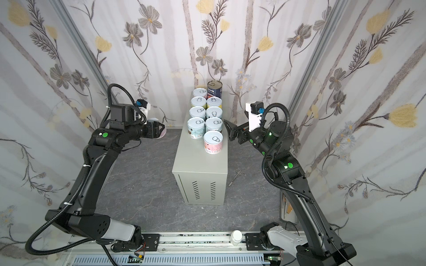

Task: Place and organize the canned foods onto the counter
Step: 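Lift the pink-and-white can with the left gripper toward the cabinet top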

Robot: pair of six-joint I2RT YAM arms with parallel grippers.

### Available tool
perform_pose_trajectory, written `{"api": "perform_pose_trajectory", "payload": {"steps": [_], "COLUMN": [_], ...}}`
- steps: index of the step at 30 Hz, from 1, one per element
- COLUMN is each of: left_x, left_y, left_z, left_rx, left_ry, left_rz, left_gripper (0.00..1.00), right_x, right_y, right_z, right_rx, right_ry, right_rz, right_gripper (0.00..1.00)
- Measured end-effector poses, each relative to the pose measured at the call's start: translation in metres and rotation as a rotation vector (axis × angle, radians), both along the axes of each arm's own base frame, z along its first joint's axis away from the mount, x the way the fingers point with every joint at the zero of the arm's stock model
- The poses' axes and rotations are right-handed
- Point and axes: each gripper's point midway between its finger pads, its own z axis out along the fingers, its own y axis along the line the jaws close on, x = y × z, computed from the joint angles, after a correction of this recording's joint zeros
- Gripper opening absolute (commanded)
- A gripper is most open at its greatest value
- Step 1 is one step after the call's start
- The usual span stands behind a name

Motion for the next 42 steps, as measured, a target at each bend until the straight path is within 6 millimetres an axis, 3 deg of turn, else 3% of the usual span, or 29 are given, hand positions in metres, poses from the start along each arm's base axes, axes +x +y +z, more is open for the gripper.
{"api": "perform_pose_trajectory", "payload": {"steps": [4, 12, 19, 26, 32, 42], "left_x": [-0.025, -0.064, -0.085, -0.109, -0.119, -0.118], "left_y": [-0.006, -0.027, -0.056, -0.097, -0.129, -0.161], "left_z": [0.018, 0.019, 0.028, 0.037, 0.023, 0.011], "left_rx": [-0.033, -0.061, -0.076, -0.083, -0.024, 0.092], "left_ry": [-0.009, 0.040, 0.026, 0.034, 0.070, 0.065], "left_rz": [-0.057, -0.172, -0.281, -0.402, -0.452, -0.444], "left_gripper": [0.58, 0.58, 0.59, 0.59, 0.61, 0.65], "right_x": [0.000, -0.010, -0.027, -0.045, -0.058, -0.073], "right_y": [0.009, 0.021, 0.024, 0.034, 0.046, 0.035], "right_z": [0.002, -0.015, -0.009, -0.001, 0.002, 0.006], "right_rx": [-0.012, -0.024, -0.011, -0.030, -0.063, -0.095], "right_ry": [0.013, 0.070, 0.053, 0.010, -0.019, -0.061], "right_rz": [0.066, 0.167, 0.224, 0.280, 0.320, 0.274], "right_gripper": [1.00, 1.00, 0.96, 0.96, 0.97, 0.98]}}
